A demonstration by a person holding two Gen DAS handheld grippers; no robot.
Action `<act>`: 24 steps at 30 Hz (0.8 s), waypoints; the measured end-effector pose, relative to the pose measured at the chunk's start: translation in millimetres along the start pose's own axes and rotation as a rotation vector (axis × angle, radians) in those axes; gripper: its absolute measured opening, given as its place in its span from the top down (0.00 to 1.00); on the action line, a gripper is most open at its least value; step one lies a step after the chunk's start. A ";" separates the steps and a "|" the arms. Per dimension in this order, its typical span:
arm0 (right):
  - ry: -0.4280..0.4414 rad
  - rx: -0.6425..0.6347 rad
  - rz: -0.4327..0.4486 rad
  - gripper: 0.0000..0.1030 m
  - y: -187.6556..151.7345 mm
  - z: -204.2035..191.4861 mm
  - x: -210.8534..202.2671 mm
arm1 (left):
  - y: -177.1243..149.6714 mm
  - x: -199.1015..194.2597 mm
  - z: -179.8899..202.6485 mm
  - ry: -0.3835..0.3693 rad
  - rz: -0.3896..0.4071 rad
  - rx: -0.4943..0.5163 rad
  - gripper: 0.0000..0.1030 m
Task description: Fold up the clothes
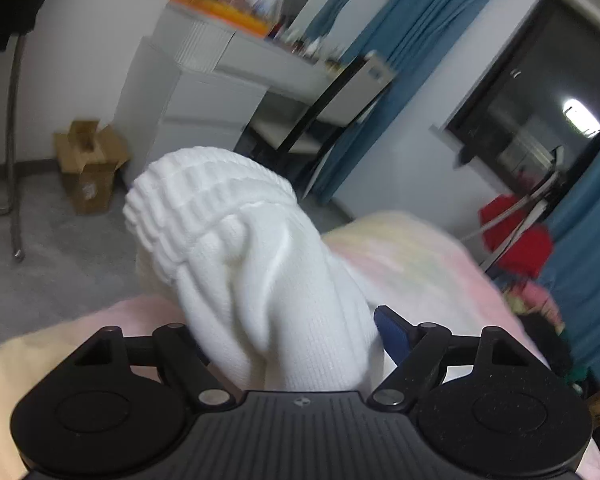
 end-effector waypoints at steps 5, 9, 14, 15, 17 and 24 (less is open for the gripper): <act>0.033 -0.008 0.027 0.29 1.1 -4.8 -5.2 | 2.2 8.0 -45.0 -0.009 -0.042 -0.203 0.25; 0.053 -0.023 0.005 0.30 -3.4 -9.7 -2.8 | 7.8 5.6 -65.5 -0.008 -0.029 -0.231 0.35; 0.071 -0.009 -0.057 0.29 -15.6 -10.5 14.7 | 13.9 1.1 -49.1 0.030 0.013 -0.082 0.59; 0.073 -0.003 -0.060 0.29 -14.7 -9.9 14.2 | 14.6 -0.3 -40.3 0.039 0.026 -0.037 0.61; 0.076 0.010 -0.063 0.30 -12.6 -8.1 11.6 | 11.5 -11.3 -14.3 0.058 0.054 0.062 0.73; 0.050 0.114 -0.046 0.30 3.7 19.6 -2.6 | 3.1 -54.6 89.5 0.063 0.204 0.343 0.80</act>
Point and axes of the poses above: each gripper's, at about its wrist camera, not at the fingertips, and x roughly the way its jaws point, z to its right, y to its top, the point moved 6 cm from there along x, roughly the way its jaws point, and after that the axes turned 14 degrees about -y, right-handed, at the moved point
